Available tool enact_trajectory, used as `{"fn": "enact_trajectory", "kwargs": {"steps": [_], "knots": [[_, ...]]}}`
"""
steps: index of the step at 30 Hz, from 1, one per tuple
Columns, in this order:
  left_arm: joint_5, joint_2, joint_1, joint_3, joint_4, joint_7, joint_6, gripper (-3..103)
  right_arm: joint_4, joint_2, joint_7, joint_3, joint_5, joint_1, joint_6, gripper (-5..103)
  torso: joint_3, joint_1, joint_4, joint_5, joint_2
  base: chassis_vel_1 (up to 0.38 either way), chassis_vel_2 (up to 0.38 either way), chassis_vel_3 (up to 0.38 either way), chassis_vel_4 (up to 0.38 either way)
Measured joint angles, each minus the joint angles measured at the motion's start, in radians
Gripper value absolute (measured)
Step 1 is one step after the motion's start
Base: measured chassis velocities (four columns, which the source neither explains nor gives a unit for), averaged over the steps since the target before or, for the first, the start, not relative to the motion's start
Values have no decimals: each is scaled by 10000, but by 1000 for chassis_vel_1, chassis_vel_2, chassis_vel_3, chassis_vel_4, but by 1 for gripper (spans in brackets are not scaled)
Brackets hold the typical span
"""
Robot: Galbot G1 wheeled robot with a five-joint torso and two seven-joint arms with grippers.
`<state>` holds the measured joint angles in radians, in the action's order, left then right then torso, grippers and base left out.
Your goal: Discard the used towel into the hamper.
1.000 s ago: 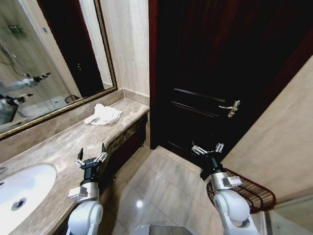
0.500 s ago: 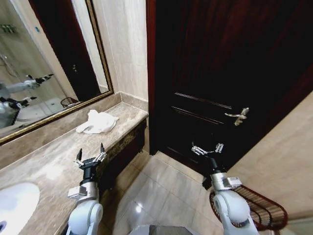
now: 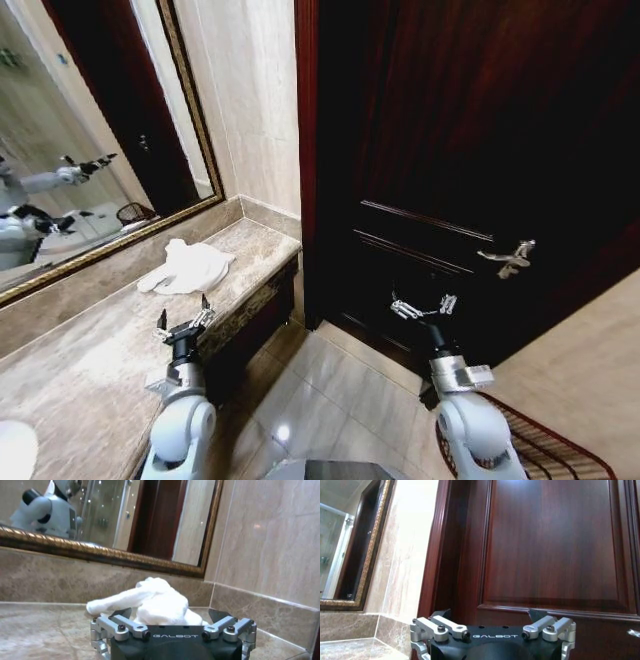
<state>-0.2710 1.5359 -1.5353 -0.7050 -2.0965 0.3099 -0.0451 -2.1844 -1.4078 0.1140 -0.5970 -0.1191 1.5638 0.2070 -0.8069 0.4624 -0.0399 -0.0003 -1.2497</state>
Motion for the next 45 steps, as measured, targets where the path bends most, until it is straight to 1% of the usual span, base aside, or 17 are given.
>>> {"fn": "enact_trajectory", "kwargs": {"steps": [4, 5, 6, 9, 12, 13, 16, 18, 23, 28, 35, 36, 37, 40, 43, 44, 45], "knots": [[-93, -163, 487, 10, 366, 72, 176, 100, 35, 12, 21, -40, 73, 93, 51, 100, 1, -6, -2, 3, -2, 0, 0, 0, 0], [-230, -357, 956, 24, 709, 111, 316, 100, 72, 17, 46, -70, 103, 146, 71, 100, 3, -10, -2, 2, -5, 0, 0, 0, 0], [-230, -357, 956, 24, 709, 111, 316, 100, 72, 17, 46, -70, 103, 146, 71, 100, 3, -10, -2, 2, -5, 0, 0, 0, 0], [-410, -665, 1725, 79, 1323, 250, 548, 100, 92, -45, 110, -116, 161, 234, 79, 100, 3, -9, -2, 1, -5, 0, 0, 0, 0], [-482, -817, 2025, 115, 1610, 327, 661, 100, 93, -85, 142, -133, 218, 295, 100, 100, 2, -6, -2, 2, -4, 0, 0, 0, 0], [-555, -981, 2280, 167, 1884, 389, 739, 100, 97, -131, 153, -156, 275, 354, 128, 100, 1, -3, -2, 2, -4, 0, 0, 0, 0], [-615, -1133, 2524, 219, 2204, 429, 775, 100, 115, -169, 155, -176, 319, 402, 169, 100, 1, -2, -3, 2, -4, 0, 0, 0, 0], [-701, -1304, 3020, 260, 2814, 496, 806, 100, 170, -202, 156, -232, 361, 457, 277, 100, 1, -3, -3, 1, -3, 0, 0, 0, 0], [-915, -1463, 3736, 345, 3470, 620, 923, 100, 195, -199, 139, -343, 368, 534, 330, 100, 1, -3, -2, 1, -3, 0, 0, 0, 0], [-1011, -1610, 4371, 405, 3993, 766, 1045, 100, 203, -198, 105, -426, 360, 539, 349, 100, 1, -3, -2, 2, -2, 0, 0, 0, 0], [-1092, -1799, 4778, 430, 4445, 899, 1234, 100, 234, -217, 102, -432, 360, 528, 405, 100, 1, -3, -2, 1, -2, 0, 0, 0, 0], [-1145, -1843, 4837, 430, 4533, 917, 1251, 103, 250, -239, 82, -426, 362, 508, 435, 100, 1, -3, -2, 2, -2, 0, 0, 0, 0], [-1145, -1843, 4837, 430, 4533, 917, 1251, 103, 250, -239, 82, -426, 362, 508, 435, 100, 1, -3, -2, 2, -2, 0, 0, 0, 0], [-1275, -1905, 4842, 425, 4592, 910, 1187, 92, 279, -281, 59, -419, 378, 486, 477, 100, 1, -3, -3, 1, -2, 0, 0, 0, 0], [-1311, -1921, 4817, 424, 4598, 884, 1102, 89, 285, -298, 59, -415, 409, 486, 486, 100, 1, -3, -3, 2, -2, 0, 0, 0, 0], [-1342, -1945, 4785, 423, 4609, 829, 969, 80, 285, -312, 56, -407, 424, 477, 488, 100, 1, -3, -3, 1, -2, 0, 0, 0, 0], [-1350, -1951, 4776, 423, 4613, 815, 931, 80, 285, -314, 52, -405, 425, 472, 488, 100, 1, -3, -3, 1, -2, 0, 0, 0, 0]]}}
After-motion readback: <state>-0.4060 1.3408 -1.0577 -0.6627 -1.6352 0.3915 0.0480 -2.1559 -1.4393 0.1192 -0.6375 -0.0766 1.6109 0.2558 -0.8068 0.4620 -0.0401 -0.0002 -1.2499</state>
